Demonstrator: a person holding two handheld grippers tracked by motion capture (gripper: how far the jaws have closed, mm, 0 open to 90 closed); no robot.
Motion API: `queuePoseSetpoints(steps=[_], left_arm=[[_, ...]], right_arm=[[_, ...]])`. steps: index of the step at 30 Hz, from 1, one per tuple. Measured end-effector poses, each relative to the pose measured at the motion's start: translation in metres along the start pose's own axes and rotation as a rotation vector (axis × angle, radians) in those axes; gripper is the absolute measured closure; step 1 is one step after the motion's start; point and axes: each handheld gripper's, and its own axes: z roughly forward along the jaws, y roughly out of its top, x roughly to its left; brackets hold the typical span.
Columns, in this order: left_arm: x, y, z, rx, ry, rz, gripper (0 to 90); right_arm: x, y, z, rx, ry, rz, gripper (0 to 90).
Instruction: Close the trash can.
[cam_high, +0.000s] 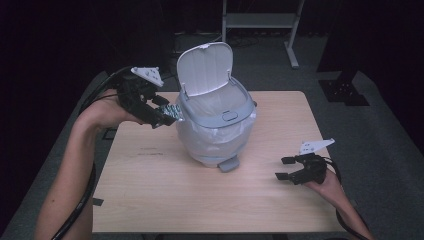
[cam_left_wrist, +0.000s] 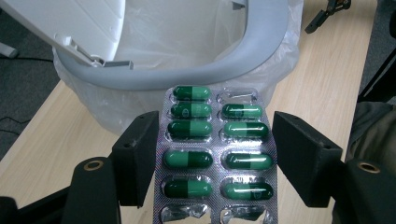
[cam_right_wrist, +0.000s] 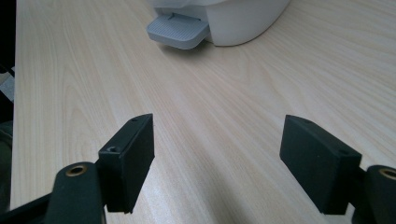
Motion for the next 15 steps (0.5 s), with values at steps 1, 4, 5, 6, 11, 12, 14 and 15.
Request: queuePoseSetpoints(steps=[1, 4, 5, 6, 11, 12, 14, 15], left_arm=[[0.001, 0.001, 0.000, 0.001, 0.000, 0.004, 33.3], [0.002, 0.005, 0.000, -0.002, 0.000, 0.003, 33.3], [0.002, 0.006, 0.000, -0.004, 0.001, 0.004, 33.3], [0.003, 0.007, 0.000, -0.008, -0.001, 0.002, 33.3], [0.003, 0.015, -0.001, -0.014, -0.003, 0.010, 33.3], [0.003, 0.016, 0.000, -0.014, -0.004, 0.016, 33.3], [0.003, 0.018, 0.000, -0.014, -0.006, 0.021, 33.3], [0.003, 0.020, 0.000, -0.011, -0.006, 0.023, 33.3]], right_arm=[[0.000, 0.000, 0.000, -0.001, 0.000, 0.002, 25.0], [0.000, 0.000, 0.000, 0.003, -0.001, 0.001, 25.0], [0.000, 0.000, 0.000, 0.005, -0.001, 0.000, 25.0], [0.001, 0.000, 0.000, 0.006, -0.001, 0.000, 25.0], [0.001, -0.001, -0.001, 0.001, -0.007, 0.000, 25.0], [0.001, -0.002, -0.001, 0.003, -0.007, 0.003, 25.0], [0.001, -0.002, -0.002, 0.000, -0.008, 0.005, 25.0], [0.000, -0.002, -0.002, 0.001, -0.007, 0.006, 25.0]])
